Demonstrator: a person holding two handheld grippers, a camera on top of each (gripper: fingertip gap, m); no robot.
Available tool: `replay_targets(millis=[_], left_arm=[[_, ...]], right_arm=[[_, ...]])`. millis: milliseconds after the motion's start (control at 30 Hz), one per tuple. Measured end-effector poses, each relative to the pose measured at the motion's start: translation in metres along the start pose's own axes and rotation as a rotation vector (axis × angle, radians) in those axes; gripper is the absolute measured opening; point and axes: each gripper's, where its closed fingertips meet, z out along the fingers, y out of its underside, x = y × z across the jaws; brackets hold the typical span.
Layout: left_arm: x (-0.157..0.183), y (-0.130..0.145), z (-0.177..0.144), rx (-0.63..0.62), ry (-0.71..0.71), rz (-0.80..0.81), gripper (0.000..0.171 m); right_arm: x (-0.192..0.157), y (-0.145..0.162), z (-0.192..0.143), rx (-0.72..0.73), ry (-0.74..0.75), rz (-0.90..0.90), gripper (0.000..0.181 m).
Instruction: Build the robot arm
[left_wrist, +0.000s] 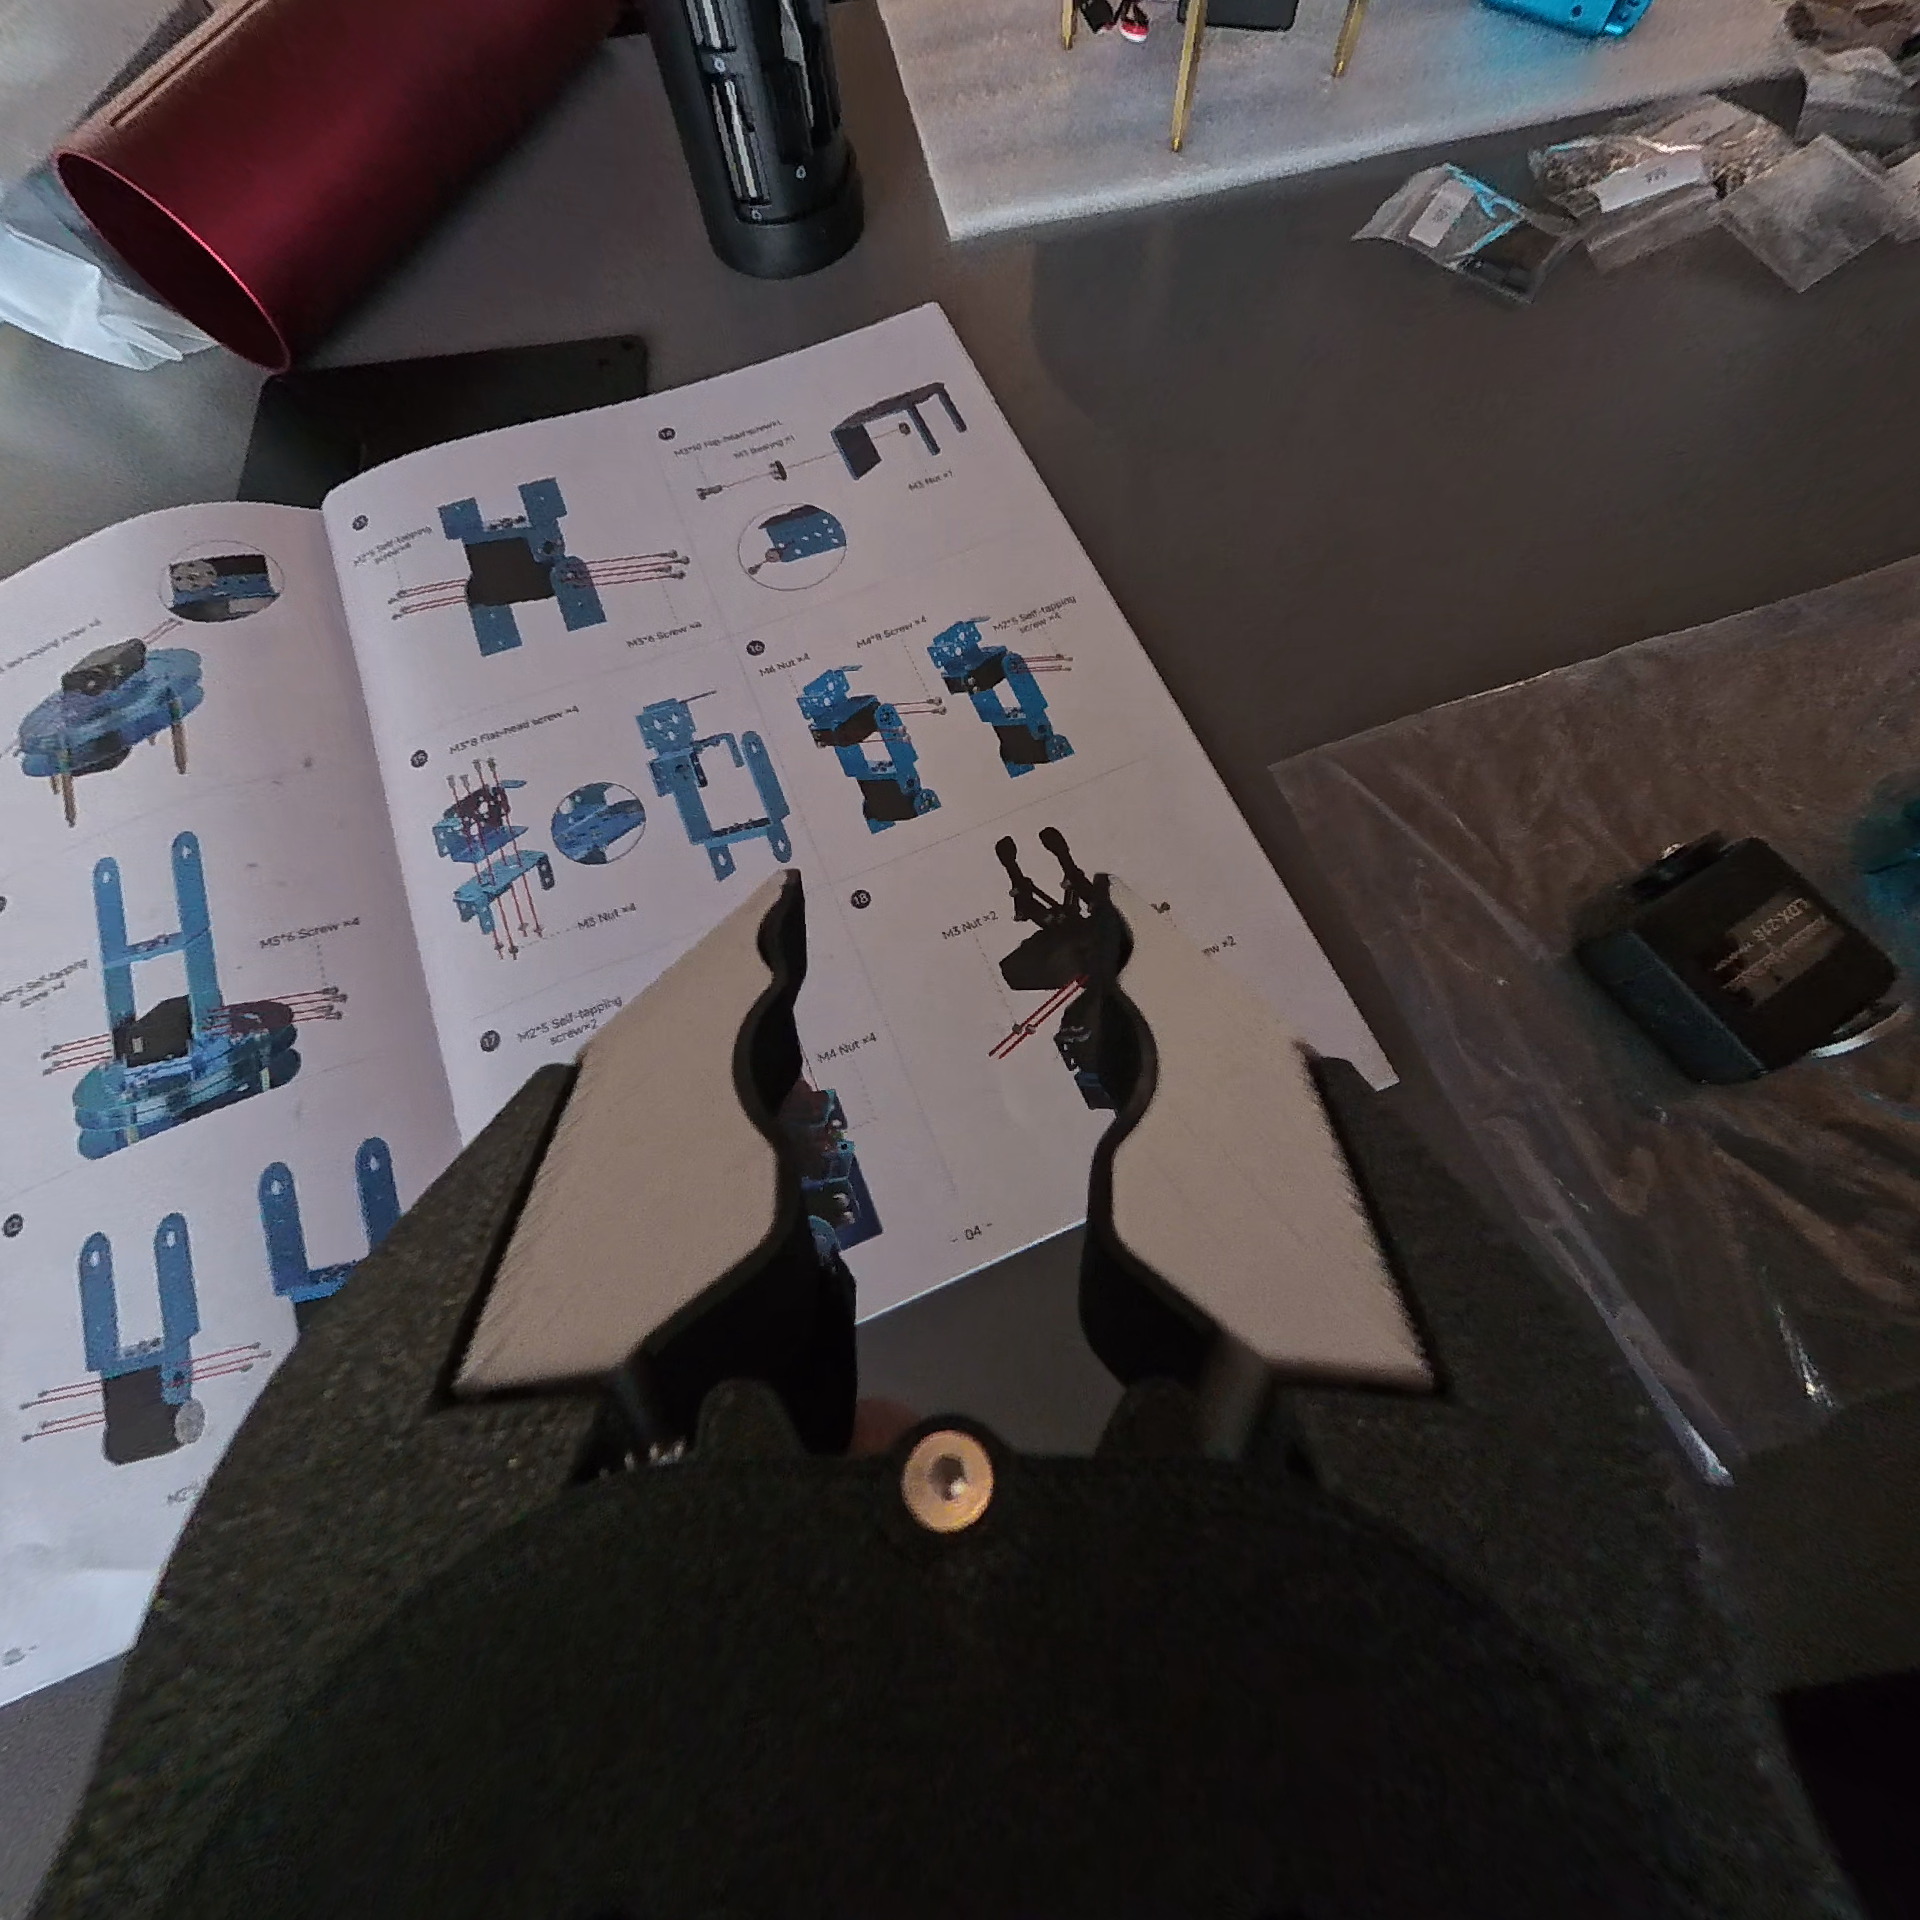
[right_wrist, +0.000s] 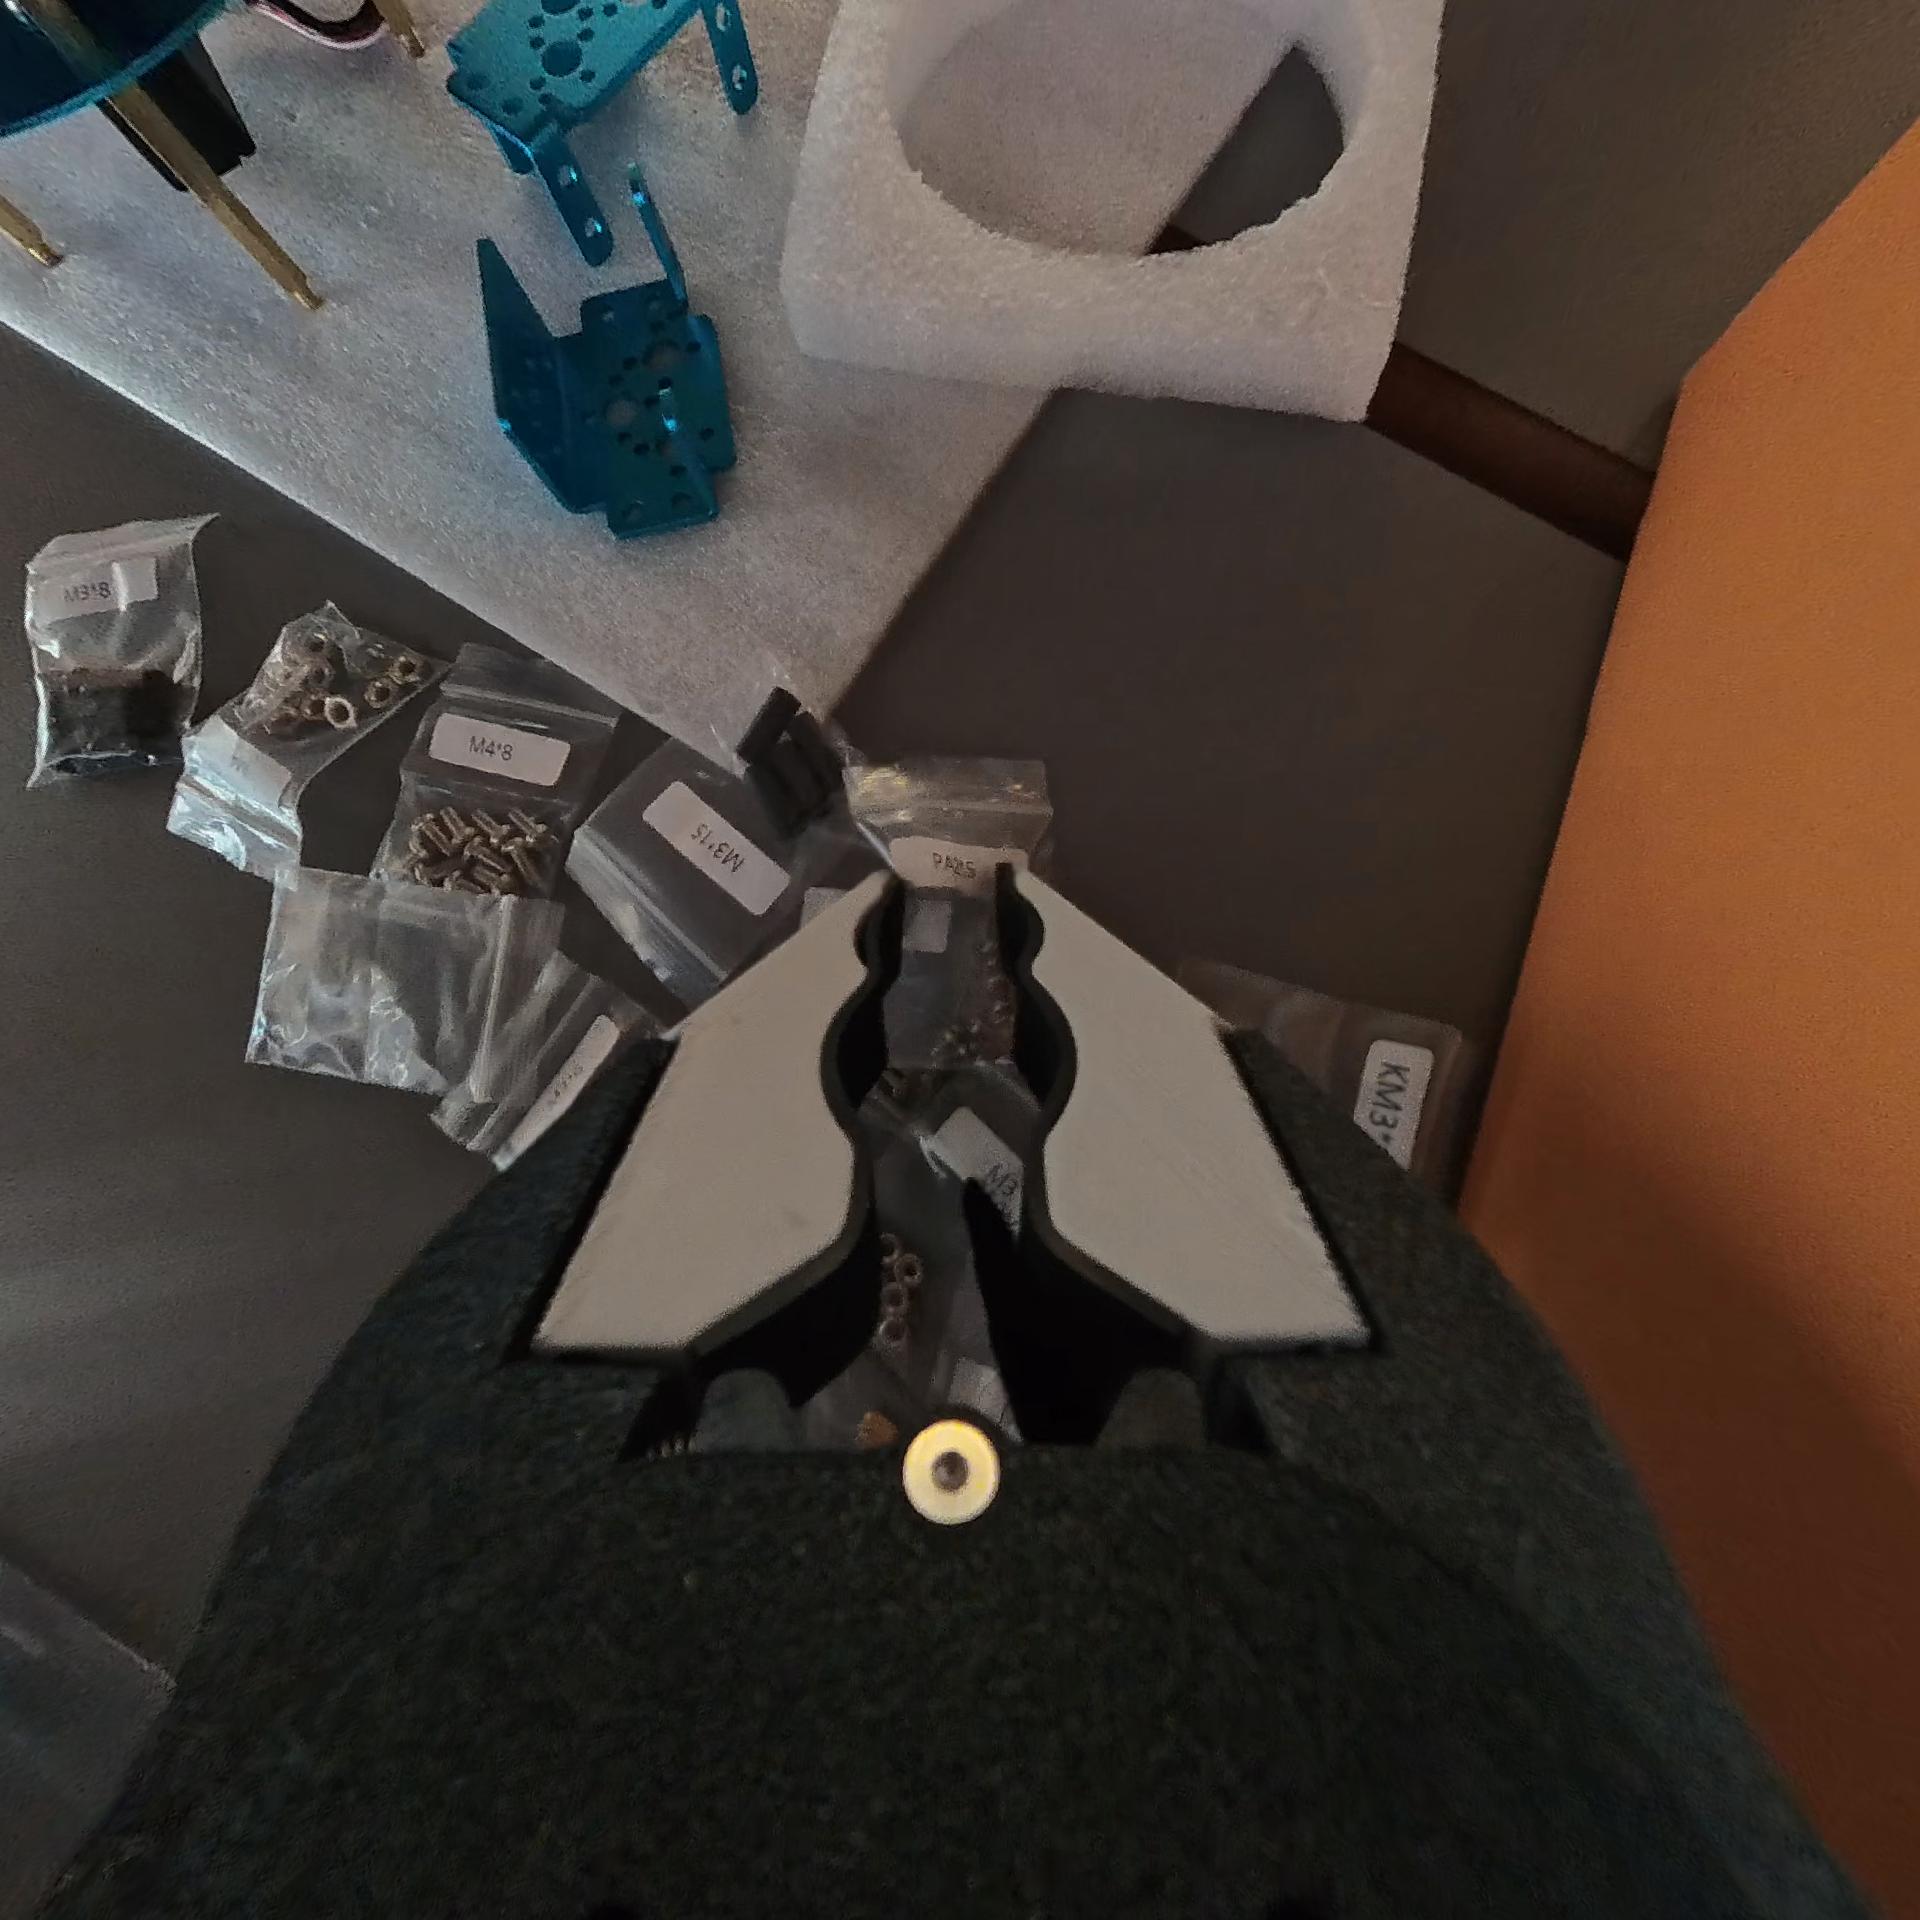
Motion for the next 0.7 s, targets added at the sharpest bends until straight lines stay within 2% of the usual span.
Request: replay_targets(millis=[200, 333, 400, 533, 633, 700], left_arm=[[0.011, -0.018, 0.005, 0.035, 0.046, 0.011, 0.054], [0.049, -0.057, 0.008, 0.125, 0.173, 0.02, 0.054], [0.078, -0.08, 0.009, 0.19, 0.293, -0.001, 0.054], [0.135, -0.124, 0.01, 0.317, 0.58, -0.086, 0.054], [0.165, -0.149, 0.011, 0.391, 0.767, -0.159, 0.054], [0.176, -0.159, 0.015, 0.422, 0.837, -0.193, 0.054]], right_arm=[[-0.002, -0.005, -0.022, 0.082, 0.05, -0.006, 0.004], [-0.047, -0.026, -0.06, 0.292, -0.013, -0.09, 0.004], [-0.085, -0.034, -0.081, 0.407, -0.123, -0.081, 0.003], [-0.171, -0.048, -0.13, 0.611, -0.51, 0.025, 0.003], [-0.215, -0.049, -0.149, 0.637, -0.745, 0.095, 0.003], [-0.238, -0.047, -0.16, 0.626, -0.916, 0.141, 0.003]])
